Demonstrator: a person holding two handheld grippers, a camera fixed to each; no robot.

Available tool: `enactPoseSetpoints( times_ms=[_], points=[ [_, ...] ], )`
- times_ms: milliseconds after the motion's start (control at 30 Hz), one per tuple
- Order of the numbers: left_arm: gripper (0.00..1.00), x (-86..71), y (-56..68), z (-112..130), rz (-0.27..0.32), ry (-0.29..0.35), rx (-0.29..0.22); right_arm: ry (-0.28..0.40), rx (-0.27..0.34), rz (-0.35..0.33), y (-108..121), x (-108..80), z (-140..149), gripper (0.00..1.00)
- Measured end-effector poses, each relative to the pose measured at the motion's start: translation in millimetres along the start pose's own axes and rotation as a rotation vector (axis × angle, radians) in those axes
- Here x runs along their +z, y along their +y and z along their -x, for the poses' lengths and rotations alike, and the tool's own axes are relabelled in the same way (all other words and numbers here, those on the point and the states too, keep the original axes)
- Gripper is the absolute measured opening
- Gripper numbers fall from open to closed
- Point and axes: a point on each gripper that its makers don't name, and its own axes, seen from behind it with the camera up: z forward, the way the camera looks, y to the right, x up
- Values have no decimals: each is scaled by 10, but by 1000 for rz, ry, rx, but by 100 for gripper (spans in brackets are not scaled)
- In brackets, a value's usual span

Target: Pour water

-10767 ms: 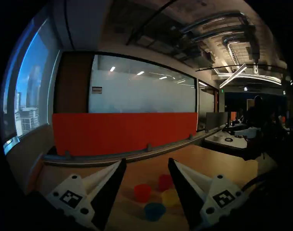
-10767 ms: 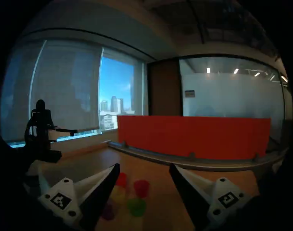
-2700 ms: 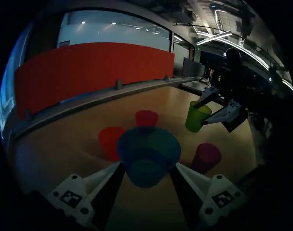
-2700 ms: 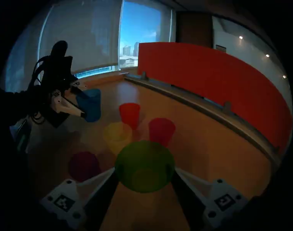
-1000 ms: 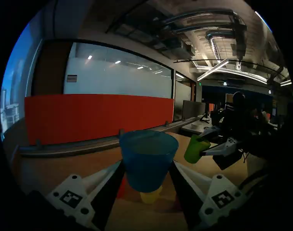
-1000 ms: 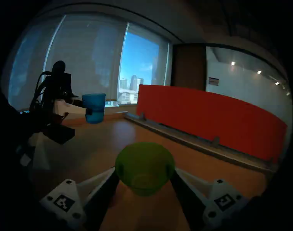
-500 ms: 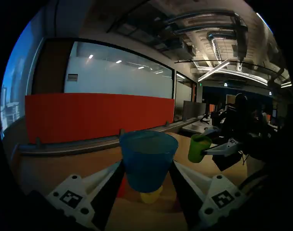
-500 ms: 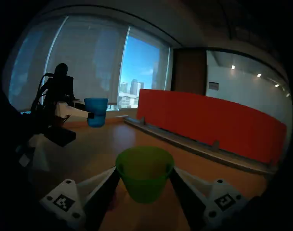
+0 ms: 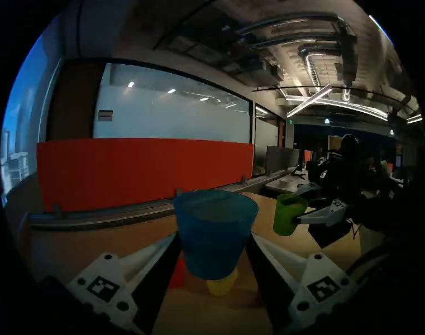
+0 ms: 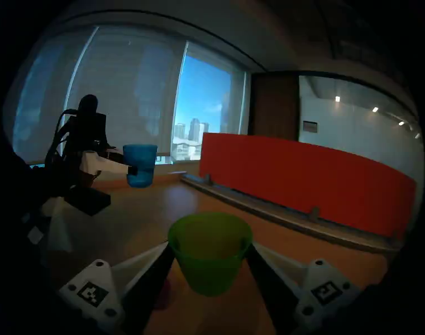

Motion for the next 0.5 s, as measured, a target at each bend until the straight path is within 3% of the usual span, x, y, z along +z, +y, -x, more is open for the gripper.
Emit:
enactPoseSetpoints(
  times_ms=[200,500],
  points=[
    [79,3,28,-25,-2,2,20,5,18,-23,-79,16,-15,89],
    [78,5,82,-100,2,19,60,13,112,-81,-201,32,-63,90]
  ],
)
